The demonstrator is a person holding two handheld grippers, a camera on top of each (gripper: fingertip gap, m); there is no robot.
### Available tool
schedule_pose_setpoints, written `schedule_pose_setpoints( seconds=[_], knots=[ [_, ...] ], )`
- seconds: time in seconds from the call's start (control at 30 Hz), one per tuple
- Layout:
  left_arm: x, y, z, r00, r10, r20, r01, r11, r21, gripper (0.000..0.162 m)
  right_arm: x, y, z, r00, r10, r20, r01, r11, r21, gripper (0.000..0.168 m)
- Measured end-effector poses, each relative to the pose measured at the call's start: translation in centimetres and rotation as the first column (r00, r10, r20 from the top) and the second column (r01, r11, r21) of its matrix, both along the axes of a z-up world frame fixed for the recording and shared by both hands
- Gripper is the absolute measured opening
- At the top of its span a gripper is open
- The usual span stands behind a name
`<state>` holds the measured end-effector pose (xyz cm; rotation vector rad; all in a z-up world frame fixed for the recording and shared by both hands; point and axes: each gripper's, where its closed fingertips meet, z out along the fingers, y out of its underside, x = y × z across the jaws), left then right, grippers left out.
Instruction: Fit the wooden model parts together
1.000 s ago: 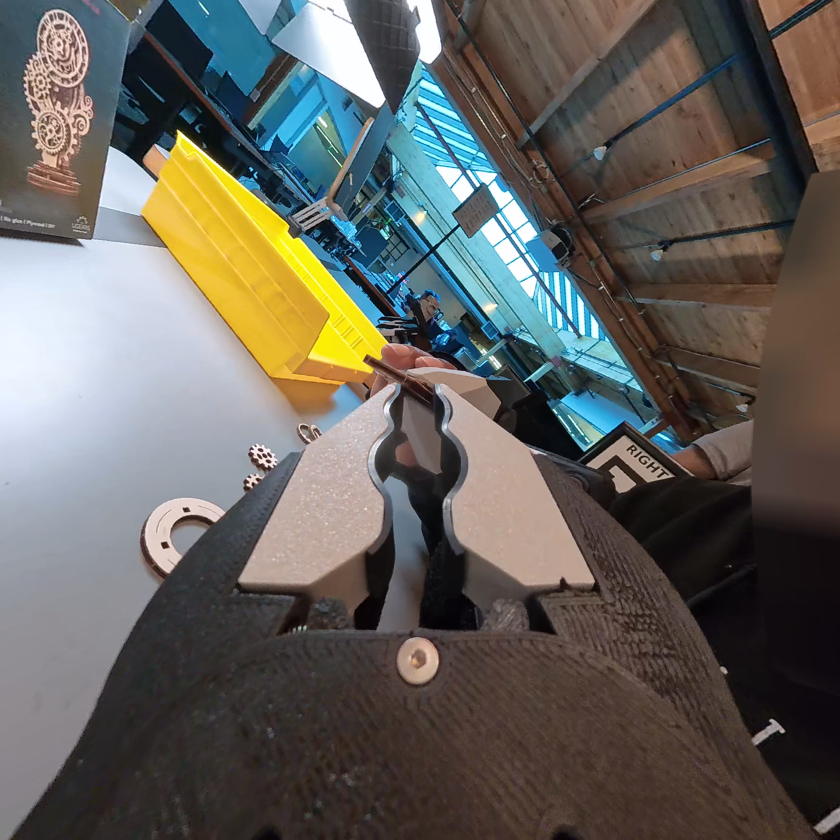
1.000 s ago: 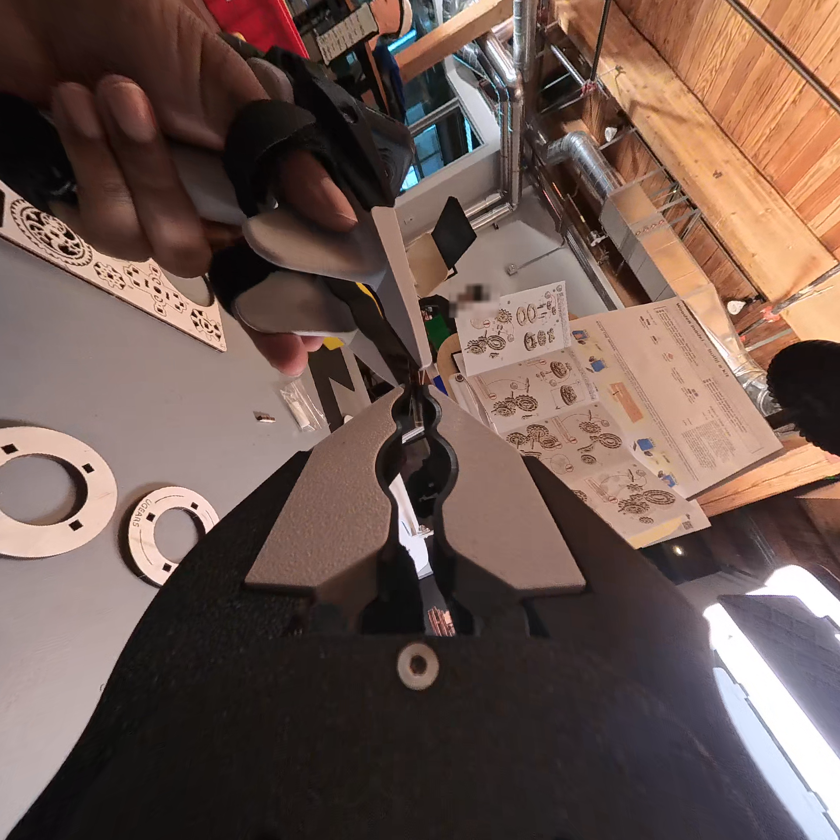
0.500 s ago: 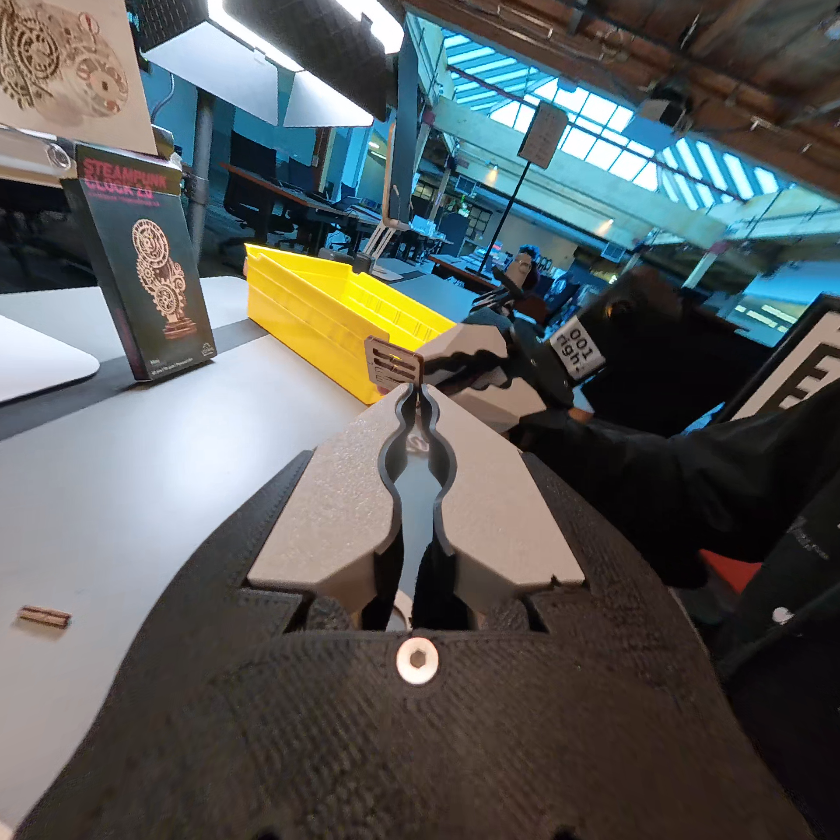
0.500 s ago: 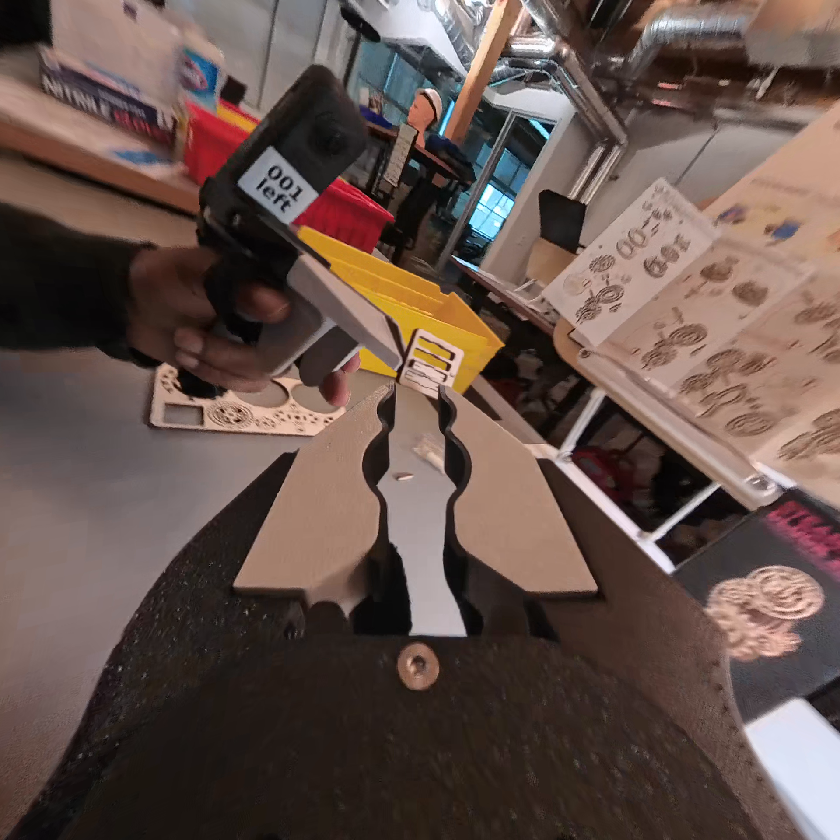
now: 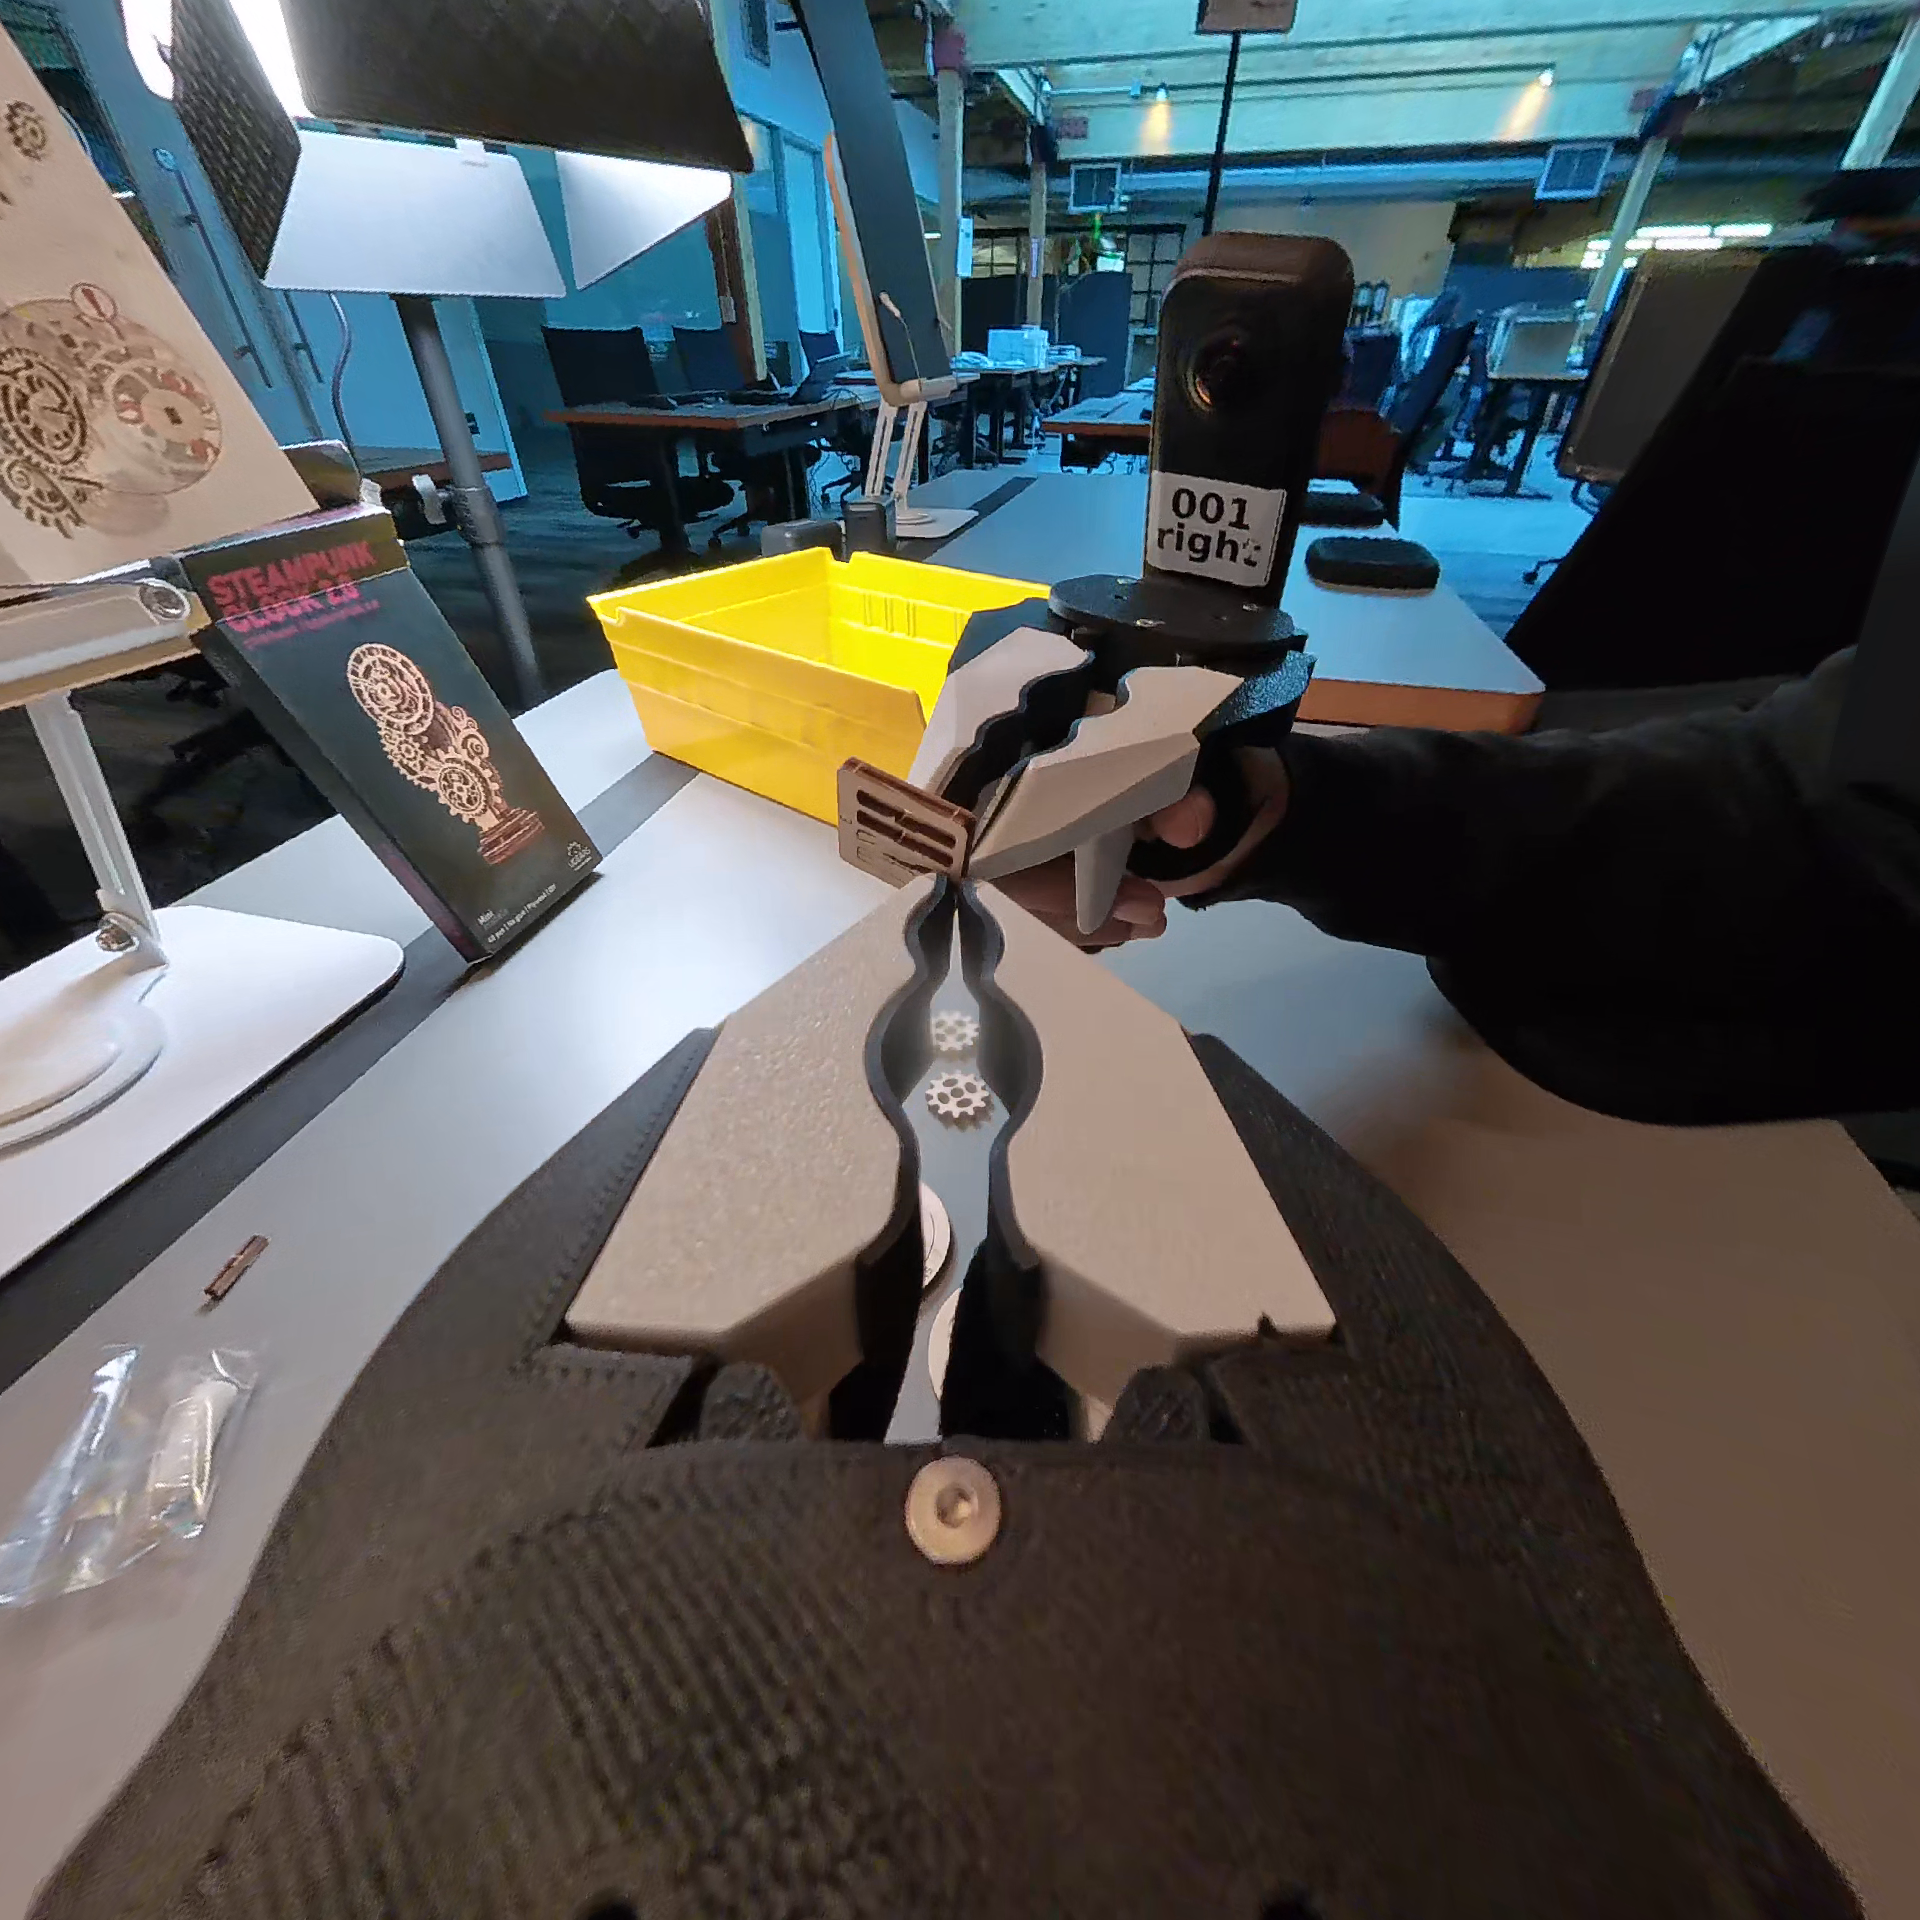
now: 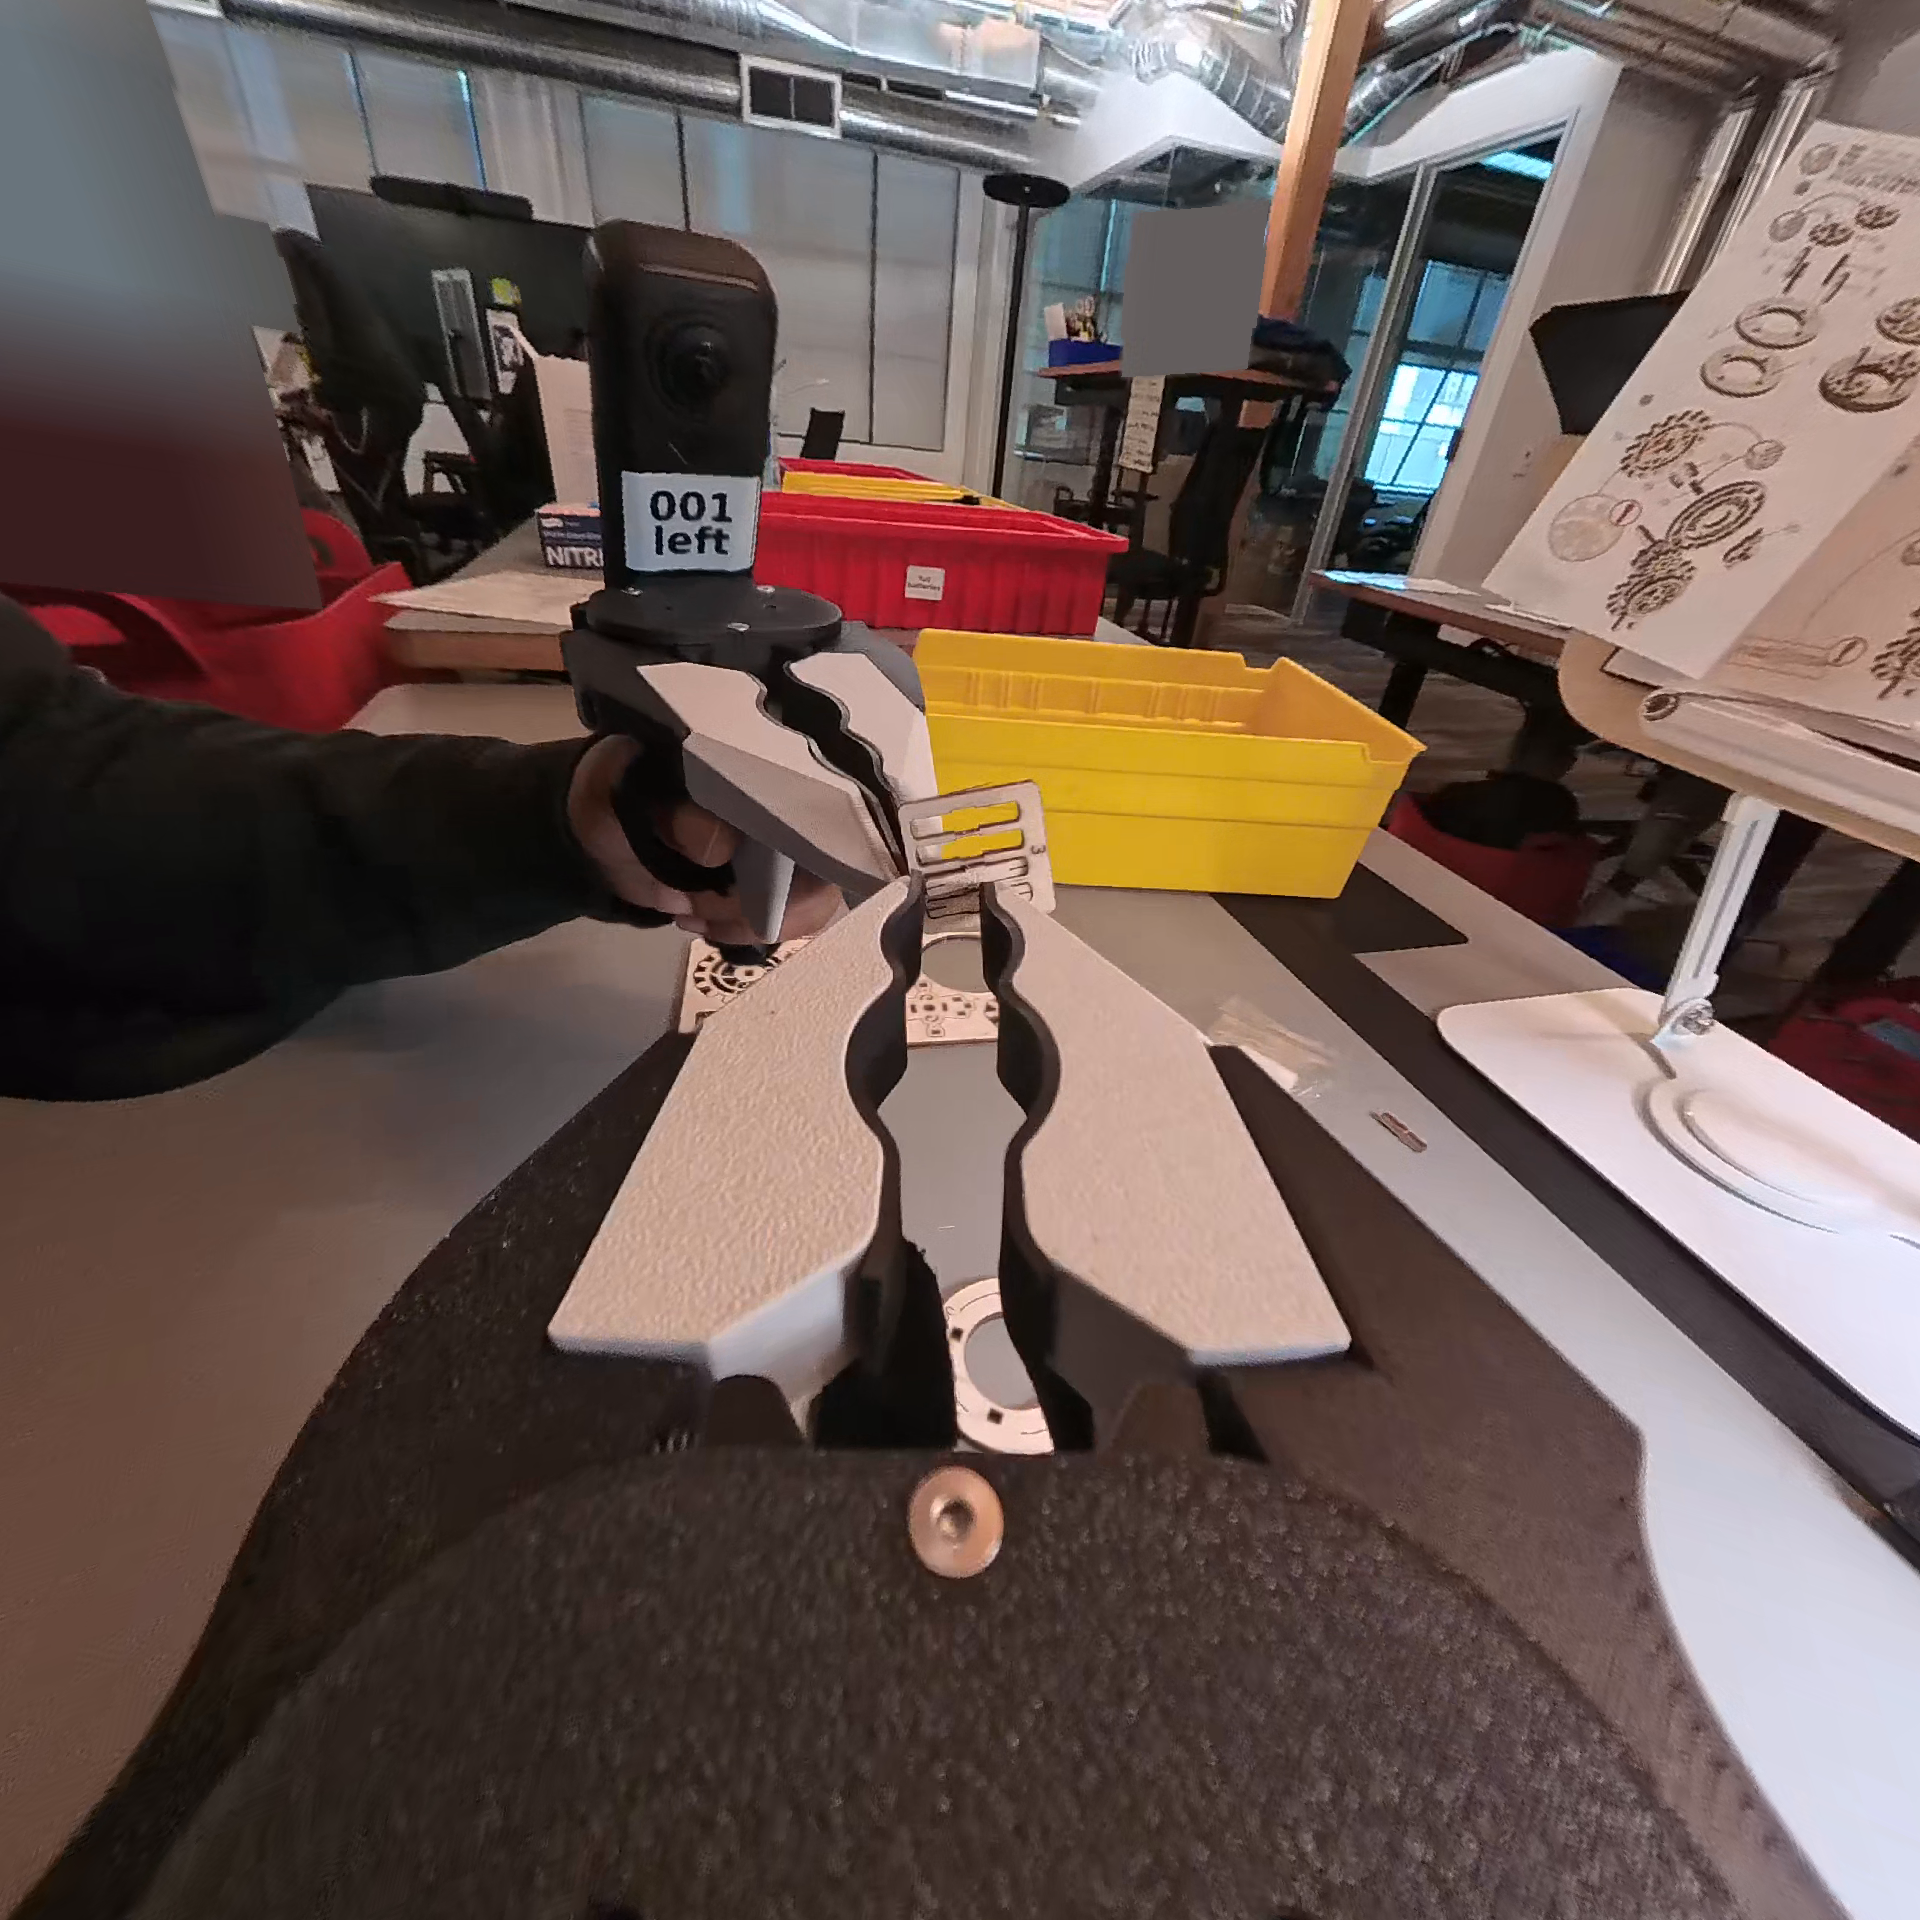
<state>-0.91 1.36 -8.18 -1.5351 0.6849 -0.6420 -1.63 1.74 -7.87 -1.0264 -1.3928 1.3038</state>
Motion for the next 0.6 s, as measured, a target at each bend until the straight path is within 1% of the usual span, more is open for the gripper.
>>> schedule_pose_setpoints(
  seconds=[0.07, 0.17, 0.2, 0.23, 0.33, 0.47, 0.6],
  knots=[
    [0.0, -0.1, -0.1, 1.000, -0.004, -0.023, 0.004, 1.000, 0.005, 0.000, 0.1, -0.3, -0.1, 1.000, 0.020, 0.008, -0.020, 1.000, 0.000, 0.002],
    [0.0, -0.2, -0.3, 0.998, -0.002, -0.060, 0.003, 1.000, 0.007, 0.000, 0.0, -0.4, -0.4, 0.999, 0.026, 0.026, -0.026, 1.000, 0.009, 0.000],
    [0.0, -0.2, -0.4, 0.998, -0.001, -0.069, 0.001, 1.000, 0.007, 0.000, 0.0, -0.2, -0.4, 0.999, 0.014, 0.031, -0.015, 1.000, 0.014, 0.000],
    [0.1, -0.4, -0.5, 0.997, -0.018, -0.074, 0.018, 1.000, 0.005, 0.000, 0.0, 0.4, -0.3, 0.999, -0.026, 0.018, 0.026, 1.000, 0.018, 0.000],
    [0.3, -0.3, -0.8, 0.995, -0.013, -0.099, 0.013, 1.000, 0.004, 0.000, 0.4, 1.0, 0.1, 0.999, -0.036, 0.015, 0.036, 0.999, 0.008, 0.000],
    [-0.1, -0.2, -0.8, 0.997, -0.006, -0.083, 0.005, 1.000, -0.007, 0.000, 0.6, 1.4, 0.4, 0.999, -0.048, 0.010, 0.048, 0.999, -0.007, 0.000],
    [-1.9, 0.4, -0.5, 0.999, 0.041, -0.018, -0.042, 0.998, -0.047, 0.000, 0.5, 1.6, -0.4, 0.998, -0.045, 0.040, 0.046, 0.998, -0.033, 0.003]
  ],
)
